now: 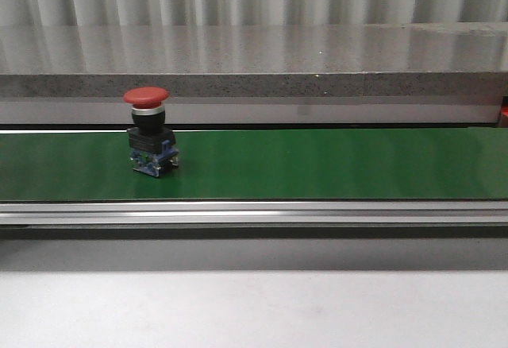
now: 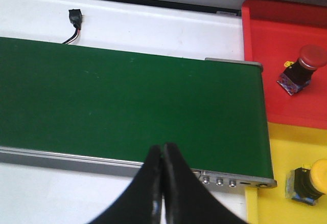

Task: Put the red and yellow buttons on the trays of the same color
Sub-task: 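Set the yellow button on the belt and open the left gripper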

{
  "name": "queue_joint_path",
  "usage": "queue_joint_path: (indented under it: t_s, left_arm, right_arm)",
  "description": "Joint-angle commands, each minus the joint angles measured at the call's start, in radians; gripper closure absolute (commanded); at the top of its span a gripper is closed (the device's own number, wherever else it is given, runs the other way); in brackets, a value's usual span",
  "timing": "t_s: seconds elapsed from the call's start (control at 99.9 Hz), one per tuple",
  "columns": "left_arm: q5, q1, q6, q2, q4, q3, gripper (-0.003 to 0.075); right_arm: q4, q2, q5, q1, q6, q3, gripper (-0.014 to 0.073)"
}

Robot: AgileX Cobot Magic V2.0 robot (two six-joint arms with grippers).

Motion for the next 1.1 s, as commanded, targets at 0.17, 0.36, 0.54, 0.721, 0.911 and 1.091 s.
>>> queue_joint_path:
  t_s: [0.17, 0.36, 0.54, 0.721, 0.911, 1.091]
  left_arm:
    - [-0.016, -0.005, -0.002, -0.024, -0.001, -0.022, 0.0728]
    - [-0.014, -0.005, 0.009, -0.022, -0.001, -0.022, 0.0552]
    - [-0.003, -0.005, 0.019, -0.022, -0.009, -0.022, 0.0227]
    - [0.006, -0.005, 0.021, -0.022, -0.011, -0.028, 0.0092]
    - [-0.006, -0.072, 0.050, -0.076, -0.005, -0.030, 0.0093]
    - [-0.020, -0.153, 0.058, -0.146, 0.028, -0.030, 0.0093]
  right_arm:
    - [0.002, -0.005, -0.071, -0.002, -0.010, -0.025, 0.0661]
    - [0.002, -0.005, -0.071, -0.002, -0.010, -0.025, 0.0661]
    - [0.002, -0.005, -0.071, -0.002, -0.010, -0.025, 0.0661]
    - [0.002, -0.005, -0.071, -0.002, -0.010, -0.025, 0.0661]
    - [0.002, -0.005, -0.071, -0.002, -0.010, -0.025, 0.0661]
    - [0.002, -0.005, -0.071, -0.002, -0.010, -0.025, 0.0661]
